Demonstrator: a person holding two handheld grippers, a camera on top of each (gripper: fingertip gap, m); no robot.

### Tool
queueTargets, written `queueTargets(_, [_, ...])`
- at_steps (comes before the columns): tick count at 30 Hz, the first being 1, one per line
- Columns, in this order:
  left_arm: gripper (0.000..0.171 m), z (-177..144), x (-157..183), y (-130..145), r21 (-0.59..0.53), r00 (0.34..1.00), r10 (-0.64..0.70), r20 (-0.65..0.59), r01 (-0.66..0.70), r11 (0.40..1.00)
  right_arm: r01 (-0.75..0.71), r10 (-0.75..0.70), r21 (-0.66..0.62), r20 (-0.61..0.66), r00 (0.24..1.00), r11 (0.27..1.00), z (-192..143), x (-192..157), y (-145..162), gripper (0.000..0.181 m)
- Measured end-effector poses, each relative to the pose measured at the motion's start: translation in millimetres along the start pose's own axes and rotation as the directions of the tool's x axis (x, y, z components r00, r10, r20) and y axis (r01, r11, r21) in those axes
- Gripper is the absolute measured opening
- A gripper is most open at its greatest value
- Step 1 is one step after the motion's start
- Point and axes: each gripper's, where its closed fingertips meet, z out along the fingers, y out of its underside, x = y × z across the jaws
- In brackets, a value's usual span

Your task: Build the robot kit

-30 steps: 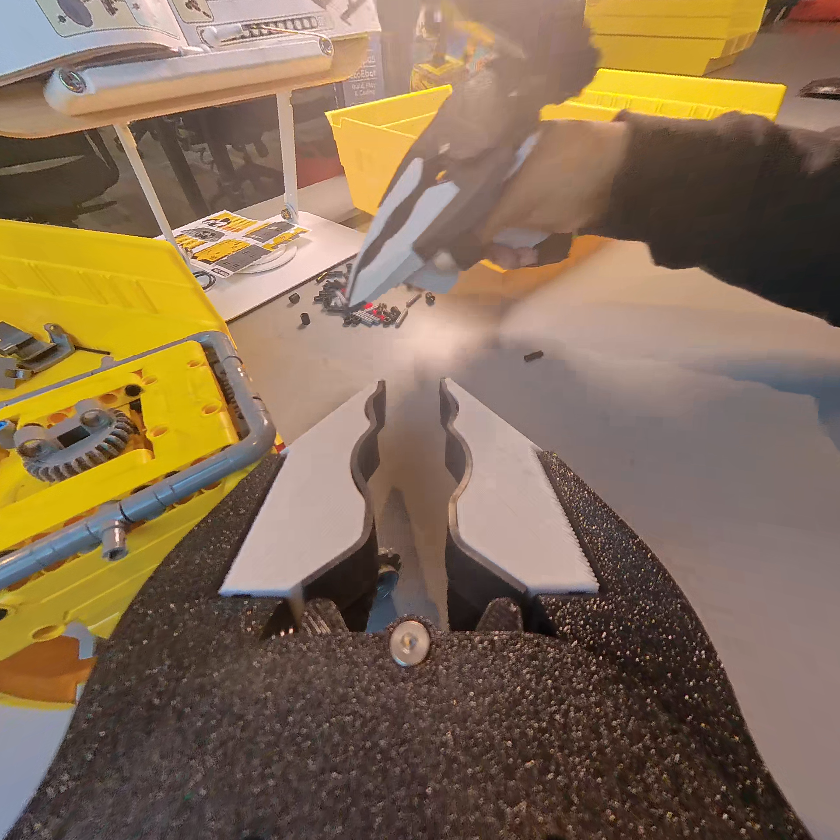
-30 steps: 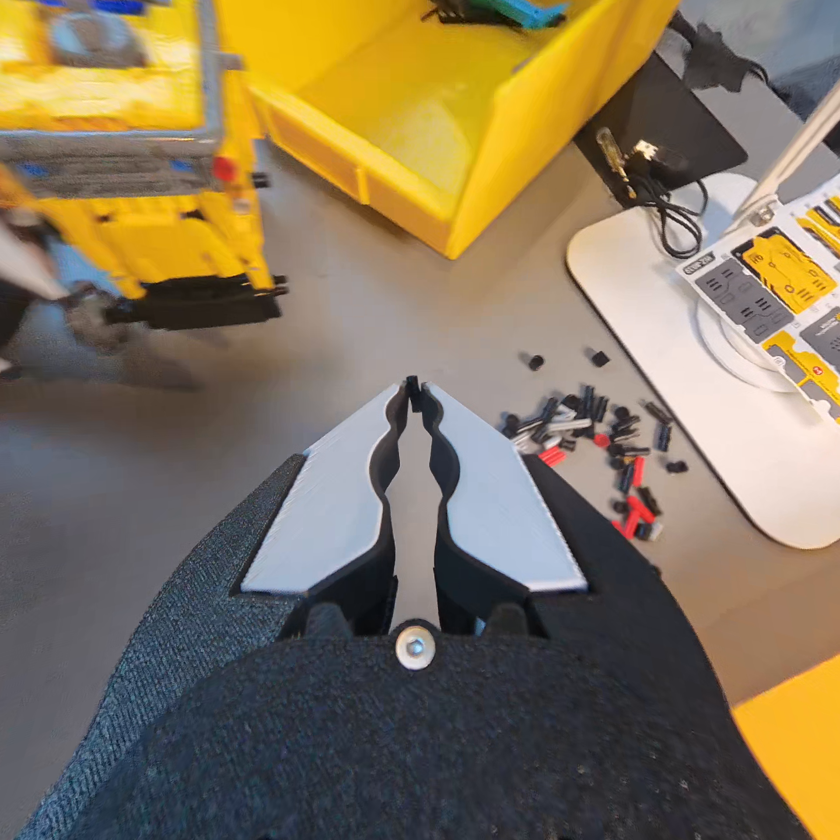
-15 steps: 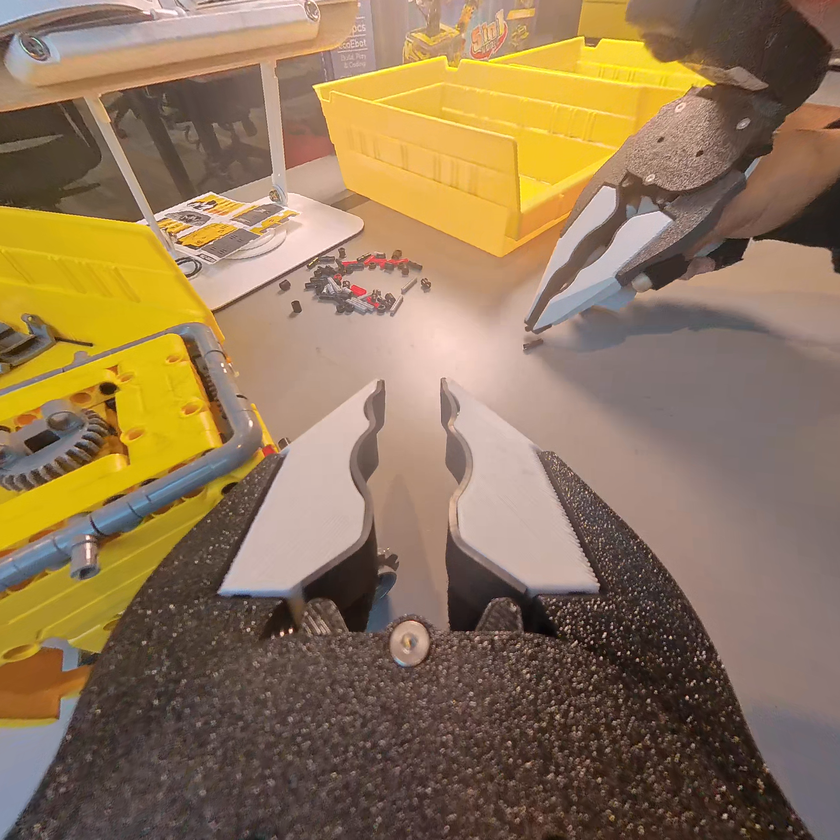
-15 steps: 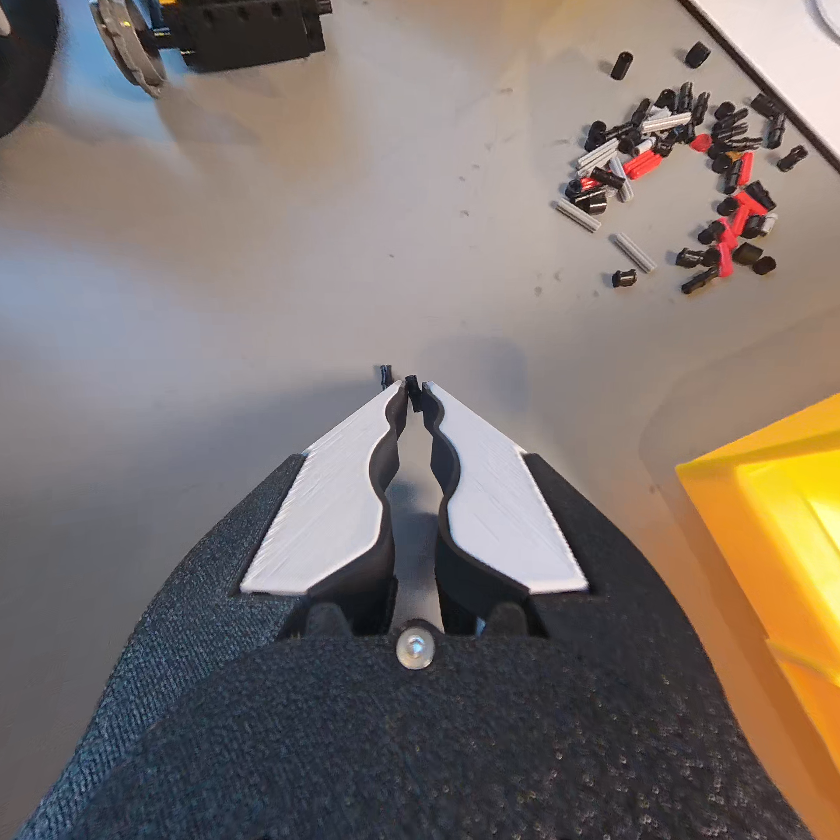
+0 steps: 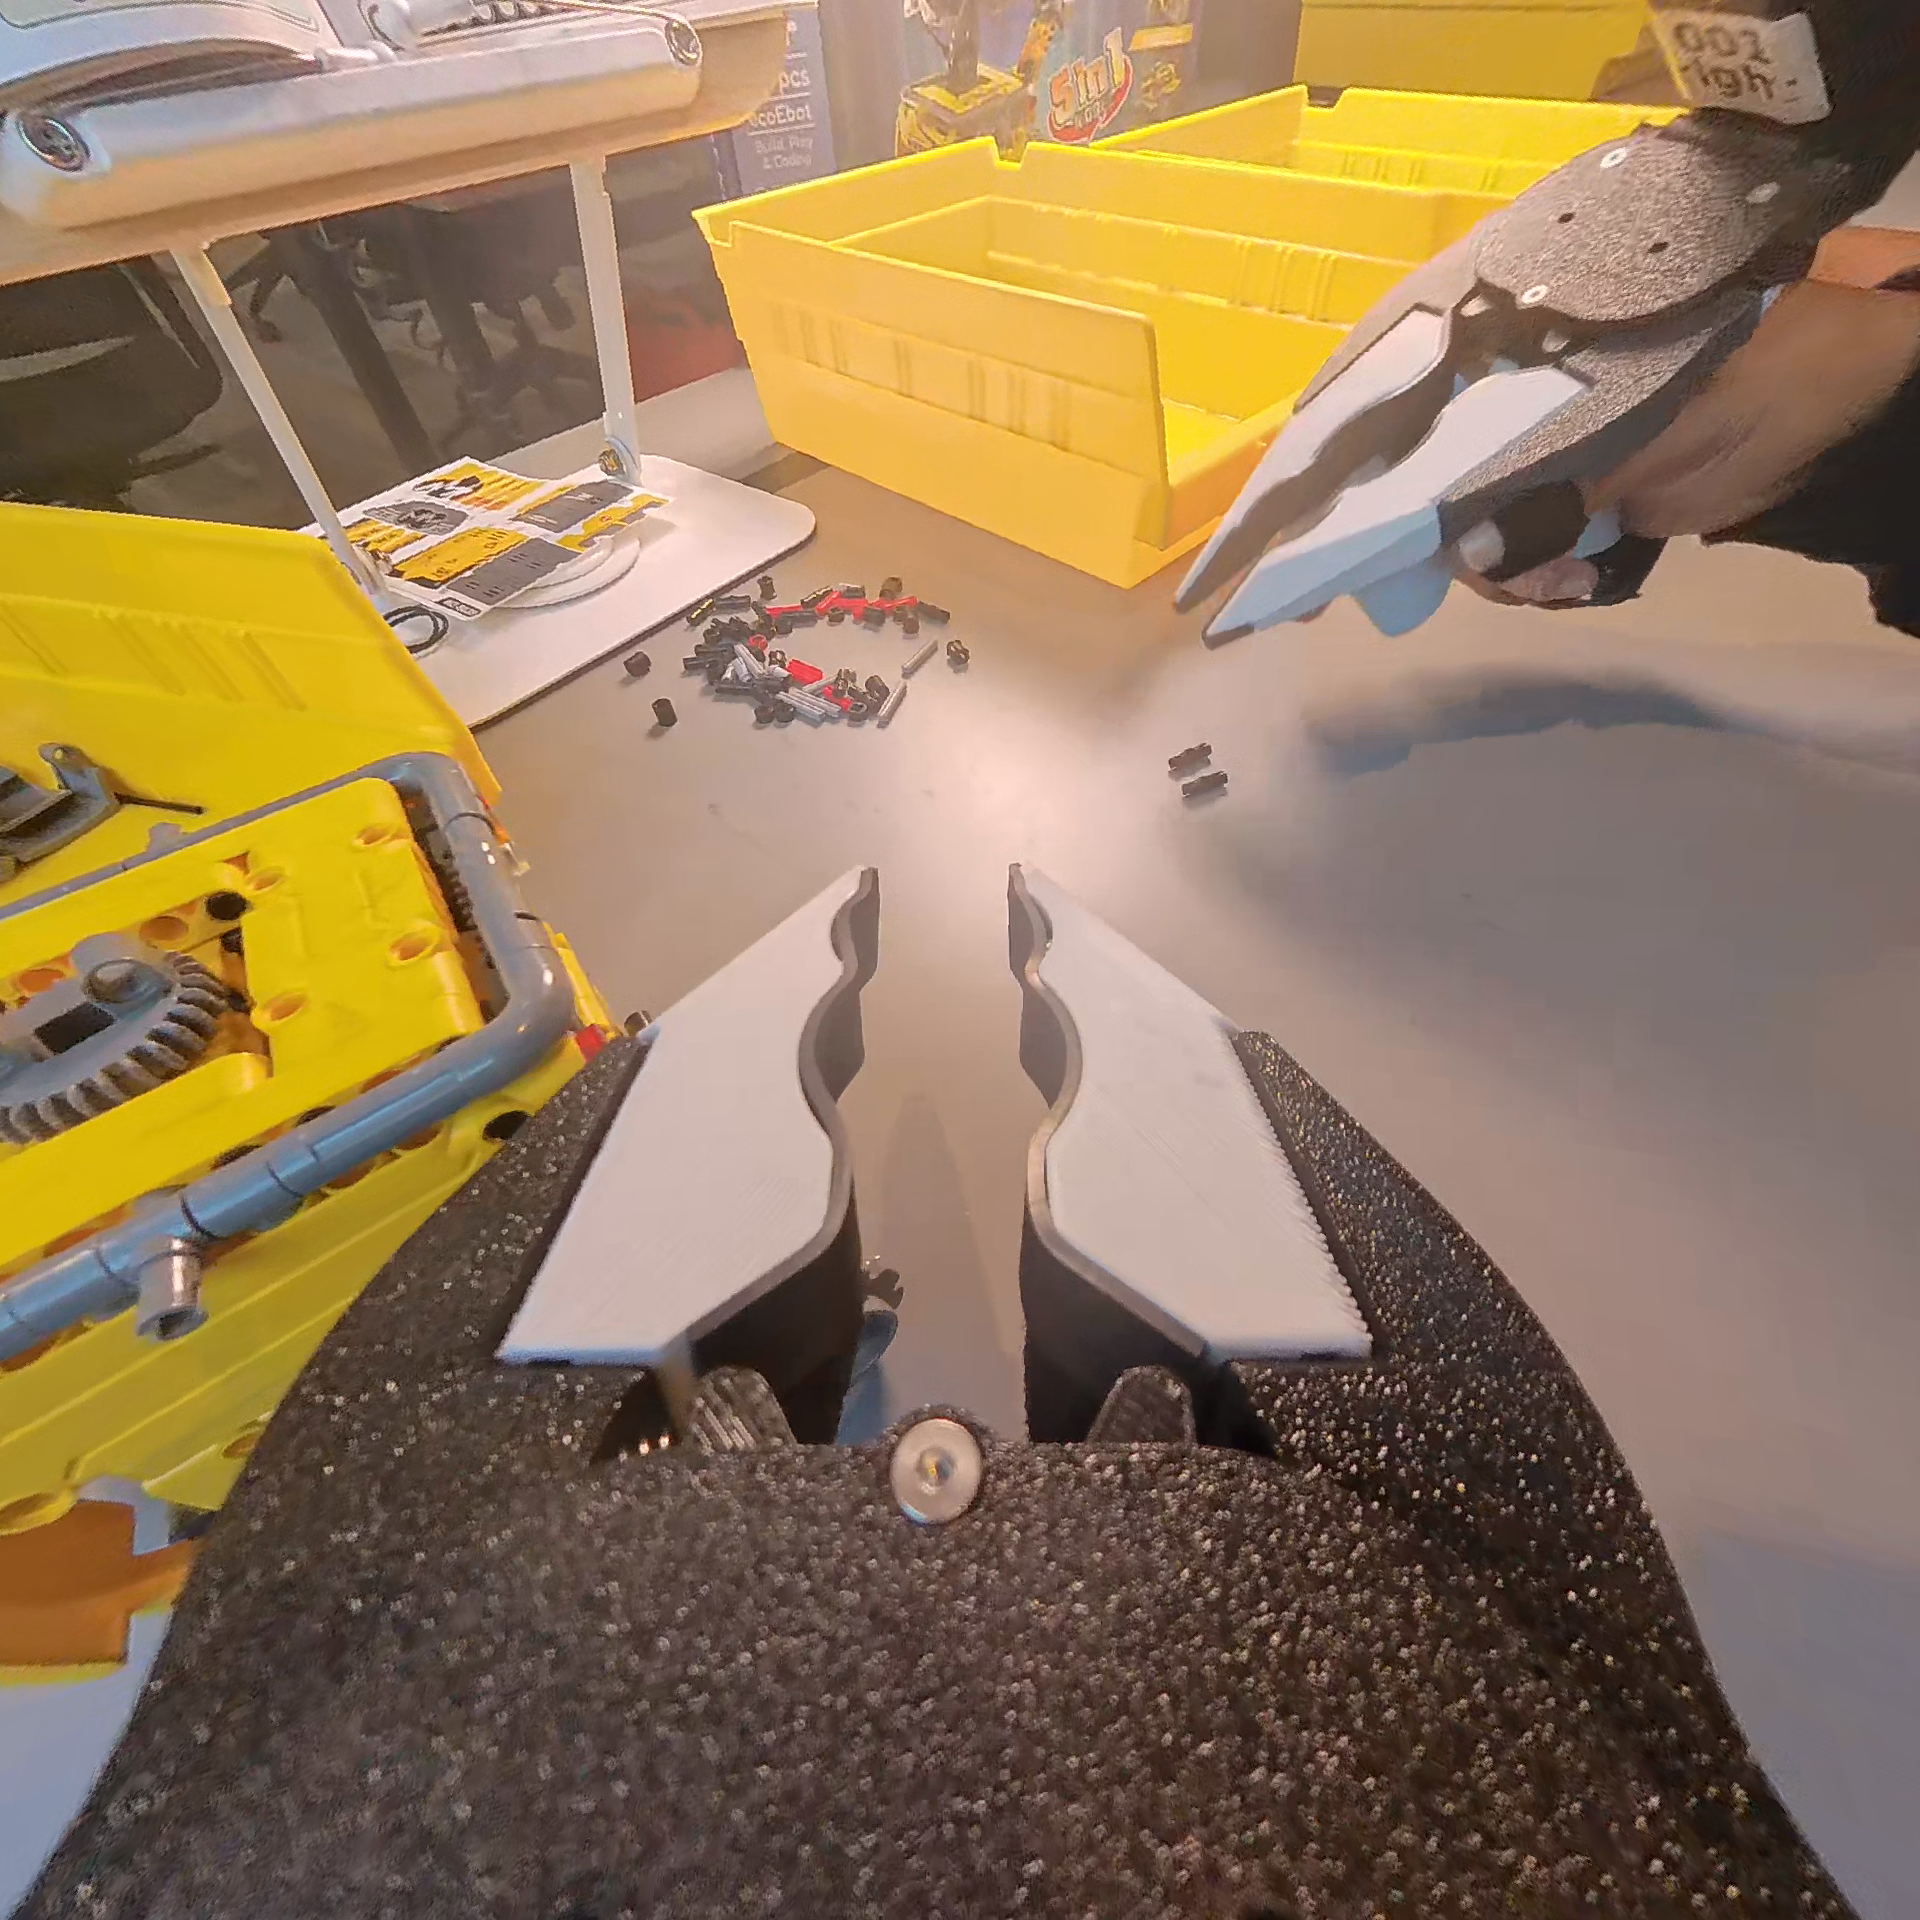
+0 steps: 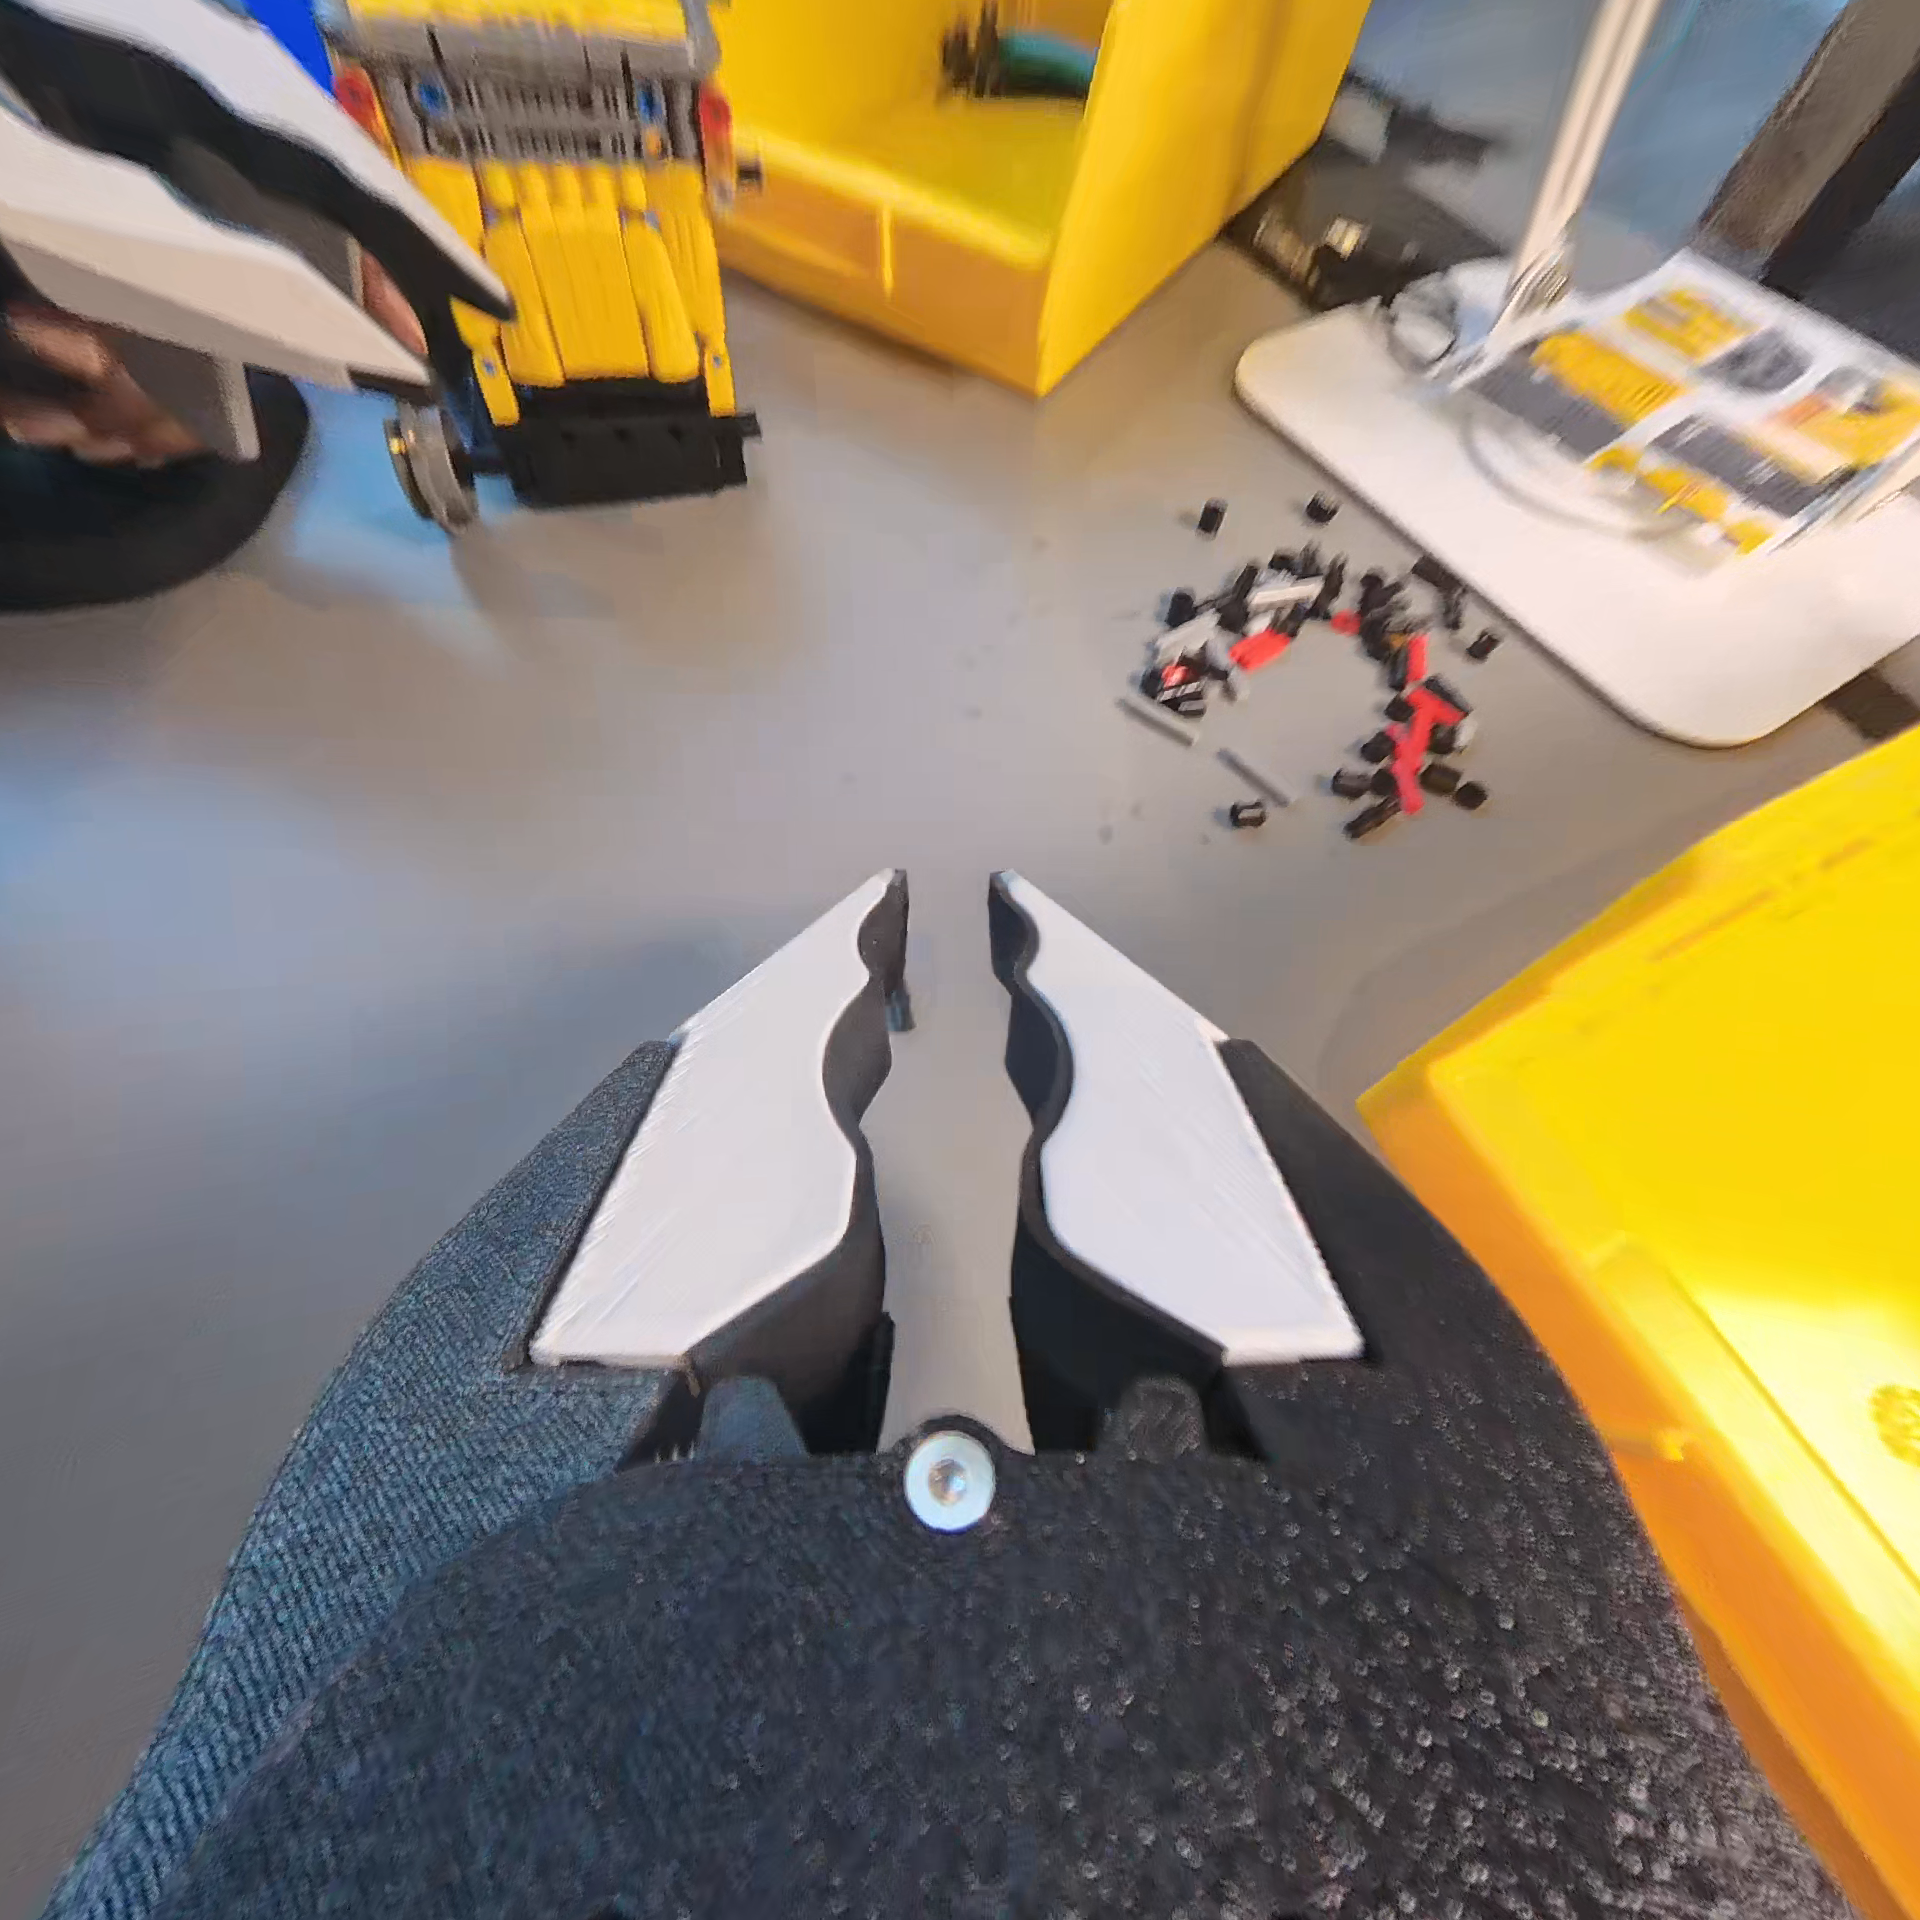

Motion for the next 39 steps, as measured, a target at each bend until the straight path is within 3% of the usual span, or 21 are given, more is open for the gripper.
queueTargets(5, [0.022, -3, -5, -4, 0.027, 1.000, -0.023, 0.013, 0.022, 0.999, 0.014, 0.003, 0.215, -0.080, 0.997, 0.976, -12, 8, -30, 0.021])
queueTargets(9, [0.022, -9, -9, -12, 0.086, 0.999, -0.034, 0.025, 0.032, 0.996, -0.009, 0.036, 0.284, -0.089, 0.995, 0.959, -14, 9, -39, 0.035])
queueTargets(14, [0.023, -16, -12, -22, 0.155, 0.999, -0.047, 0.021, 0.043, 0.987, 0.011, 0.036, 0.329, -0.136, 0.990, 0.944, -13, 12, -42, 0.039])
queueTargets(23, [0.028, -15, -8, -23, 0.155, 1.000, -0.014, 0.015, 0.011, 0.988, 0.048, 0.037, 0.419, -0.193, 0.981, 0.906, -12, 15, -69, 0.006])
queueTargets(30, [0.017, -15, -9, -23, 0.156, 1.000, -0.019, 0.018, 0.016, 0.988, 0.139, 0.065, 0.502, -0.367, 0.928, 0.854, -18, 48, -136, 0.000])
queueTargets(34, [0.015, -15, -10, -22, 0.154, 0.999, -0.030, 0.016, 0.027, 0.988, 0.203, 0.095, 0.523, -0.488, 0.868, 0.828, -27, 86, -197, 0.000])
queueTargets(39, [0.015, -18, -12, -24, 0.169, 0.999, -0.044, 0.017, 0.041, 0.985, 0.214, 0.109, 0.493, -0.547, 0.830, 0.843, -6, 140, -249, 0.000])
